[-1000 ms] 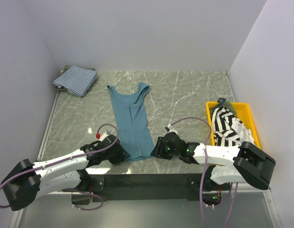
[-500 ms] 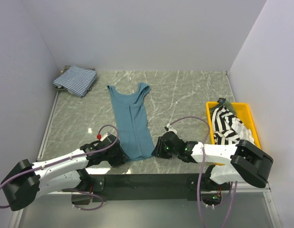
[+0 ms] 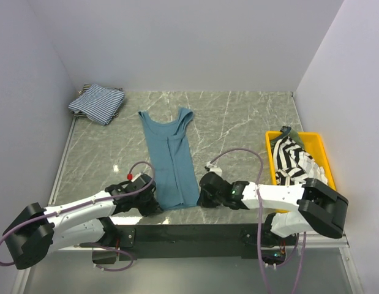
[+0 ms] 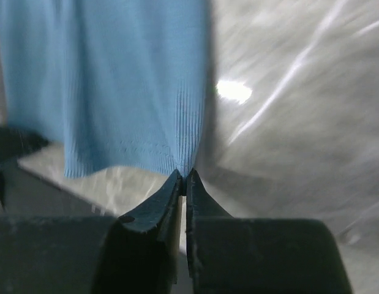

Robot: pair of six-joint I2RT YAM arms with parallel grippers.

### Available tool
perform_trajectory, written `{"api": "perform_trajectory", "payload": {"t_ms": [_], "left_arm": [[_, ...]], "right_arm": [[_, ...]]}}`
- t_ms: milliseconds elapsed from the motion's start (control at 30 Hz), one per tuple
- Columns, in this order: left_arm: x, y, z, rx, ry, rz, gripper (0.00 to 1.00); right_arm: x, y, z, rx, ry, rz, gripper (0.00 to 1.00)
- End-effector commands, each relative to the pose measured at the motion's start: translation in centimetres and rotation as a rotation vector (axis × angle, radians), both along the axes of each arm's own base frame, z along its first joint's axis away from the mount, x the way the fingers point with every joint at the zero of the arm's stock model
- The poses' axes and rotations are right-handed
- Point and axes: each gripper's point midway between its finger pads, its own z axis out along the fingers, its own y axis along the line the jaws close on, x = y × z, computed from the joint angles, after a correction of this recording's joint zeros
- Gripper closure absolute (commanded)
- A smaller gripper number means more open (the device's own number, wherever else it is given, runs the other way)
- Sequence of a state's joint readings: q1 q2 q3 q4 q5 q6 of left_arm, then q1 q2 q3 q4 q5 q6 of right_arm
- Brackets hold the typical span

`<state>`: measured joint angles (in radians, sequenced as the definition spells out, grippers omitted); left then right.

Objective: Fold and stack the tank tops
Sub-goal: Fold the tank top

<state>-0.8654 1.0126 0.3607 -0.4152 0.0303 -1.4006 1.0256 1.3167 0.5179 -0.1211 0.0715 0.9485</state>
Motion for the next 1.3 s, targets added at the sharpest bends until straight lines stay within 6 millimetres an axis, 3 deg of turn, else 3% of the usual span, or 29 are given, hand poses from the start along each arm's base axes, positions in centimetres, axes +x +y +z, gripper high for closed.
{"api": "perform_trajectory", "payload": {"t_ms": [0,167,267,367,433,567,800,900,1067,1133,1267], "left_arm": [[-3.0,3.5,-1.2,0.153,0.1,-0.05,0.99],[-4.5,4.4,-0.3,0.161,0.149,-0.06,0.99],[-6.1,4.8,-0.3,0.148,0.197,-0.07,0.99],[-6.8,5.2,0.0,0.155,0.206,-0.077,0.99],[-5.9,5.2,0.6,0.171,0.161,-0.076,0.99],[-1.4,3.1,4.7,0.154,0.03,-0.087,0.99],[9.7,1.8,9.0,0.069,-0.189,-0.008,0.99],[13.3,1.3,9.7,0.065,-0.236,0.006,0.99],[18.6,1.8,9.1,0.097,-0.276,0.054,0.99],[20.4,1.8,8.8,0.098,-0.28,0.07,0.99],[23.0,2.3,8.8,0.103,-0.297,0.107,0.99]], "right_arm": [[-1.8,0.6,1.5,-0.046,-0.019,0.043,0.94],[-6.4,0.9,0.8,-0.059,0.059,0.089,0.96],[-8.1,0.3,0.7,-0.055,0.09,0.084,0.96],[-8.4,-0.1,1.4,-0.06,0.085,0.082,0.96],[-7.7,0.1,2.7,-0.07,0.057,0.078,0.93],[-4.4,1.2,5.5,-0.086,-0.044,0.087,0.92],[3.9,2.3,9.3,-0.063,-0.162,0.023,0.93],[7.6,2.5,10.0,-0.076,-0.201,-0.007,0.94],[13.0,3.2,9.8,-0.109,-0.228,-0.034,0.95],[14.3,3.6,8.8,-0.127,-0.216,-0.035,0.96],[17.0,4.2,8.9,-0.136,-0.228,-0.045,0.96]]}}
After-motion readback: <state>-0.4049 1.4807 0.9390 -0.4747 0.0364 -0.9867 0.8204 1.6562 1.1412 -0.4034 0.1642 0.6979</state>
